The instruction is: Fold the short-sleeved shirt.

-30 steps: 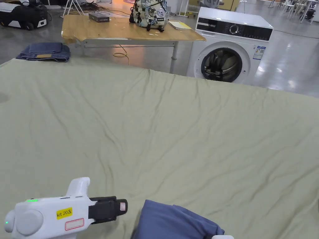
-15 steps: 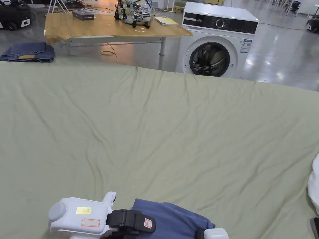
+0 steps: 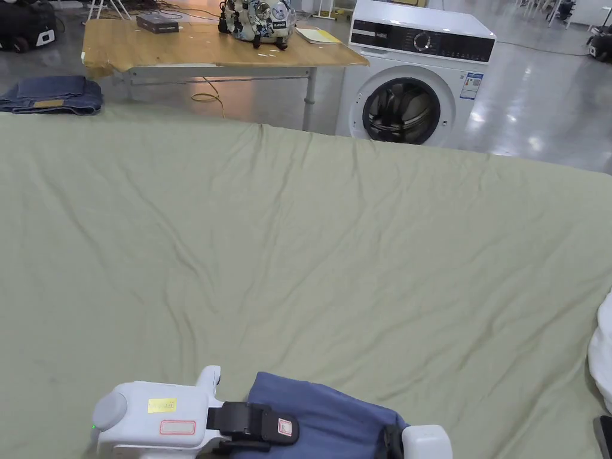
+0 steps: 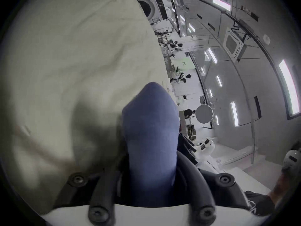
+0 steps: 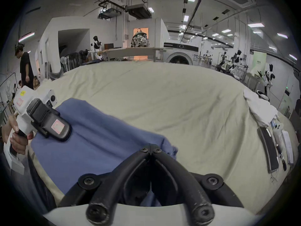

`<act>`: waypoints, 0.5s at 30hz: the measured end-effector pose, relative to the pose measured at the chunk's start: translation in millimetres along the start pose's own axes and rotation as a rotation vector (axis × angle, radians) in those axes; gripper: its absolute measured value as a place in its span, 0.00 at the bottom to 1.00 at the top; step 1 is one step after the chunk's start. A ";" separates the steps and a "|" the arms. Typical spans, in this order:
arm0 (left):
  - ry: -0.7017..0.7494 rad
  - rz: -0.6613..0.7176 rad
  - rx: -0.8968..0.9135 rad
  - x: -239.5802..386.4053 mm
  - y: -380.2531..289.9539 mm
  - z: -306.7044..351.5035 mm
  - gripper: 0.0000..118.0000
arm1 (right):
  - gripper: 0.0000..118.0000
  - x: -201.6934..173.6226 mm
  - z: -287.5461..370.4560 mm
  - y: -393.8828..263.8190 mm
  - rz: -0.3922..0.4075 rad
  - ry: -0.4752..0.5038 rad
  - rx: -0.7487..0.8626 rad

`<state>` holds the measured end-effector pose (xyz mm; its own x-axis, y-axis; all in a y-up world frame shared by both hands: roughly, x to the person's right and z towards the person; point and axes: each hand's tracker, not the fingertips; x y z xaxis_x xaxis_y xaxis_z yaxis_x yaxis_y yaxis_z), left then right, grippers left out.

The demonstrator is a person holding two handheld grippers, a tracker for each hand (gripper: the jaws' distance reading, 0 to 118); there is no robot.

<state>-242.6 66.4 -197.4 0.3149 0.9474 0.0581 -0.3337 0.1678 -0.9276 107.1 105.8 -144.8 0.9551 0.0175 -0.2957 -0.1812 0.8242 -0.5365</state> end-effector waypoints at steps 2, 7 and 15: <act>-0.013 -0.007 -0.001 10.0 4.1 4.4 0.16 | 0.00 7.9 0.6 15.5 -0.017 -0.020 0.029; 0.002 -0.028 0.008 31.2 18.9 30.2 0.16 | 0.00 31.6 1.0 59.3 -0.041 -0.071 0.123; 0.104 -0.073 0.068 47.0 52.7 128.7 0.16 | 0.00 44.2 6.8 115.0 -0.023 -0.108 0.241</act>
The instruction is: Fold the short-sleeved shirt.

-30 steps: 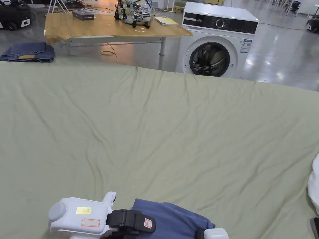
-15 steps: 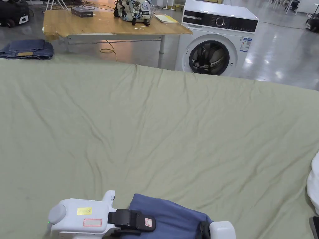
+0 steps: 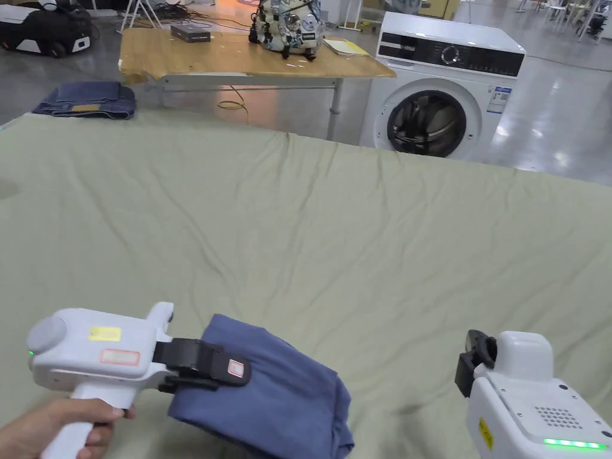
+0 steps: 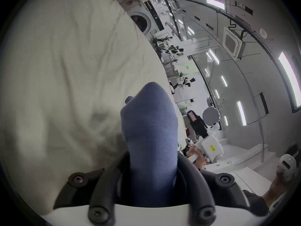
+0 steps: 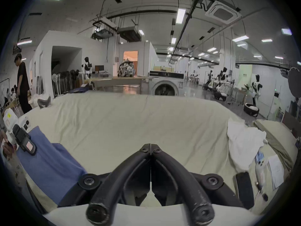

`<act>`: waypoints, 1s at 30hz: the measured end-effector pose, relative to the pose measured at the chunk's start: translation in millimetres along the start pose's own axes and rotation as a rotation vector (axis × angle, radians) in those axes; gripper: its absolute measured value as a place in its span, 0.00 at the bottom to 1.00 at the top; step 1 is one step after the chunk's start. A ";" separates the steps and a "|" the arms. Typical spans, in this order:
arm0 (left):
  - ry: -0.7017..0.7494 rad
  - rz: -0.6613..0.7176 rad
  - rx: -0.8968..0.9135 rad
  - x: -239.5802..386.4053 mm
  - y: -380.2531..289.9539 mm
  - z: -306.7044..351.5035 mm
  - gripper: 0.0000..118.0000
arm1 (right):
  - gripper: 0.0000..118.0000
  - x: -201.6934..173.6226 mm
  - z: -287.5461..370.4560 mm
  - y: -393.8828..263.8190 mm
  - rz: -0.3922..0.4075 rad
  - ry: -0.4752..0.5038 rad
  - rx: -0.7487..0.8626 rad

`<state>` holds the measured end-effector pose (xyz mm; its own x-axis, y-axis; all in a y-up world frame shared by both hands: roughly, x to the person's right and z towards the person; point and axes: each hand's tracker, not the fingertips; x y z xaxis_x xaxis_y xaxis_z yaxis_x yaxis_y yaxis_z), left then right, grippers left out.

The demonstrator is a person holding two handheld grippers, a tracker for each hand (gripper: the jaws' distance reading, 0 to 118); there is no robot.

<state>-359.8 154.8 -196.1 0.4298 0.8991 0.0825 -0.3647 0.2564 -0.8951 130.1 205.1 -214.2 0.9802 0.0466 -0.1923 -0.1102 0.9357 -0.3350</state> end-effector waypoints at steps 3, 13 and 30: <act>0.094 -0.001 0.035 -10.0 18.3 52.4 0.16 | 0.00 -1.2 -2.0 8.9 0.003 0.001 0.020; 0.388 0.020 0.169 -21.0 49.5 235.1 0.16 | 0.00 -1.2 -8.4 8.0 -0.004 -0.013 0.019; 0.922 0.034 0.217 -33.8 47.9 279.3 0.47 | 0.00 -12.0 -15.6 -2.3 0.005 -0.005 -0.022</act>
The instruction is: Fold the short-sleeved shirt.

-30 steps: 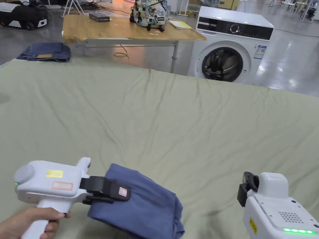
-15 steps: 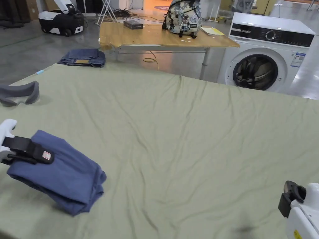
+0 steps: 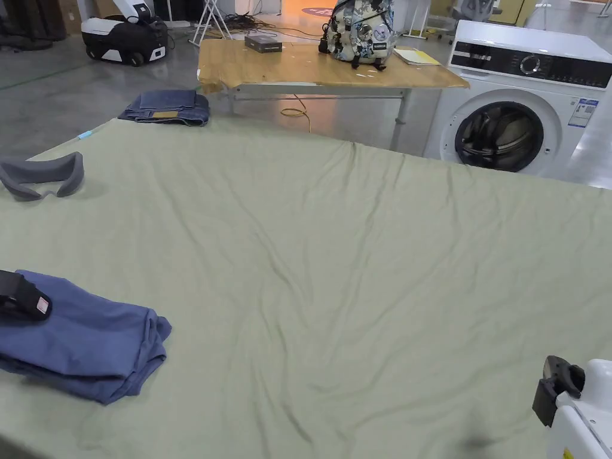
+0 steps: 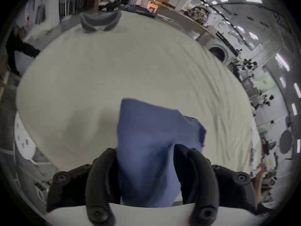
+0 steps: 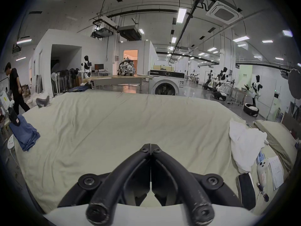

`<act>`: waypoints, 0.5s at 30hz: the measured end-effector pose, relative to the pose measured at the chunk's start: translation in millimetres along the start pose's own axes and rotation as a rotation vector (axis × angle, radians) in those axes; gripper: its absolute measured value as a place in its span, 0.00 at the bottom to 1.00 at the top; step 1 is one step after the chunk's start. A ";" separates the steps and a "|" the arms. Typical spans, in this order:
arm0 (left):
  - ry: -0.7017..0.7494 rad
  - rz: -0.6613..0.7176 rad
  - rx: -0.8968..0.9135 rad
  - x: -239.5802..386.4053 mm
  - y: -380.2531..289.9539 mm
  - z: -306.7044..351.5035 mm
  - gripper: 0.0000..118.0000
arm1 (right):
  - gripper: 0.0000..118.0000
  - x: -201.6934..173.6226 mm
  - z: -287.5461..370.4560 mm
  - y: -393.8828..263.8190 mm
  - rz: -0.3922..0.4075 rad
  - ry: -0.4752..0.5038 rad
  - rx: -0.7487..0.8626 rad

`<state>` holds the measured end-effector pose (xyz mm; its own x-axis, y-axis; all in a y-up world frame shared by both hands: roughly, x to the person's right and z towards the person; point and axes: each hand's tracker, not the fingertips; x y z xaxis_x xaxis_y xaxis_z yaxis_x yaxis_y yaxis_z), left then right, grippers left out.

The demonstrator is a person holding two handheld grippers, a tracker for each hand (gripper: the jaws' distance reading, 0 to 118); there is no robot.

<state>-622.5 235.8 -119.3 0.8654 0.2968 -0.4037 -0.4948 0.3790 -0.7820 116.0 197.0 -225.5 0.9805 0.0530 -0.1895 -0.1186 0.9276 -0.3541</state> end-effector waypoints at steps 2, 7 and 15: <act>0.078 -0.030 0.025 5.8 1.1 6.4 0.47 | 0.00 -0.3 0.7 1.2 -0.001 -0.001 0.003; 0.184 -0.045 0.161 8.8 1.3 13.9 0.47 | 0.00 2.7 -1.2 0.6 -0.007 -0.001 0.006; 0.151 -0.037 0.349 76.1 -42.7 5.0 0.30 | 0.00 11.4 3.5 -1.8 -0.022 -0.012 0.004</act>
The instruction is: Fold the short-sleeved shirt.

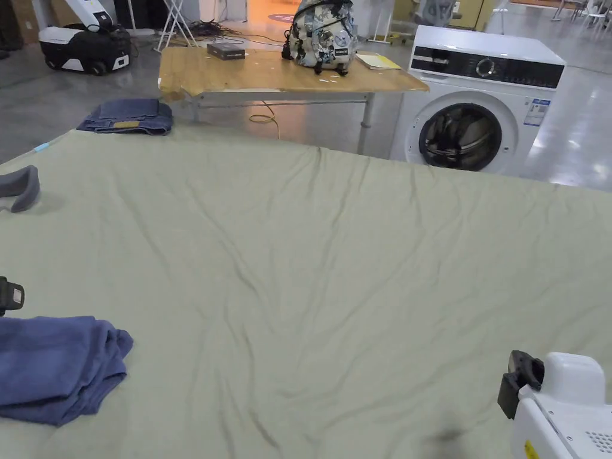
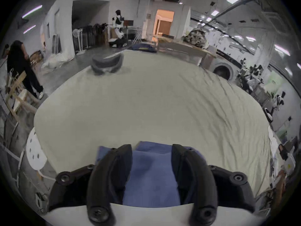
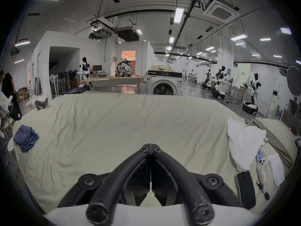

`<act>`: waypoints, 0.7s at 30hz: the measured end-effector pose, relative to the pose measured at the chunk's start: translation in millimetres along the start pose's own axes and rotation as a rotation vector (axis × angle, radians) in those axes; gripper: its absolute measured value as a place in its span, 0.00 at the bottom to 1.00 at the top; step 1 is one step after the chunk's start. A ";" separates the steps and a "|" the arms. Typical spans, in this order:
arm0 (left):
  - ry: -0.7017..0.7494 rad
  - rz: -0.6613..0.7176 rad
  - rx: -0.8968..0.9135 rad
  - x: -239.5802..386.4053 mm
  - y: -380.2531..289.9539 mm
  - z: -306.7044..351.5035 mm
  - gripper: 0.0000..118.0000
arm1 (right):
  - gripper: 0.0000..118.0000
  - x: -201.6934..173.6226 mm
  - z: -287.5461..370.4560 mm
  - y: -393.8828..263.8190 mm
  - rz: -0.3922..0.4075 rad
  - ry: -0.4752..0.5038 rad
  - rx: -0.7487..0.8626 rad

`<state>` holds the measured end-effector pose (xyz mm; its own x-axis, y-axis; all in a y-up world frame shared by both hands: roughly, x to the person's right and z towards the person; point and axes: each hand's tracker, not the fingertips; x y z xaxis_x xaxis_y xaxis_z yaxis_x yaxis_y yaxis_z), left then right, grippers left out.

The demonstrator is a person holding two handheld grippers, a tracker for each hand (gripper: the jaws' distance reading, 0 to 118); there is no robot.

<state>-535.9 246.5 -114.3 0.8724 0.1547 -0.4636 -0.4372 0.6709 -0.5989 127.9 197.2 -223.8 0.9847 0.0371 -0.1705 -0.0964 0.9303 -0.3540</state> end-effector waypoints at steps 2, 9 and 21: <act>-0.146 -0.038 -0.092 29.6 -19.2 -4.9 0.29 | 0.00 1.9 0.7 0.2 -0.009 -0.003 0.000; -0.361 -0.082 -0.016 92.1 -48.4 -37.3 0.10 | 0.00 5.6 4.2 2.9 -0.034 -0.011 0.015; -0.262 -0.295 0.503 266.5 -97.6 13.5 0.00 | 0.00 10.1 12.8 18.1 -0.080 -0.042 0.090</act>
<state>-257.8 232.0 -170.6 0.9928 0.0410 -0.1126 -0.0701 0.9609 -0.2680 138.1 219.1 -220.2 0.9941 -0.0246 -0.1054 -0.0060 0.9599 -0.2804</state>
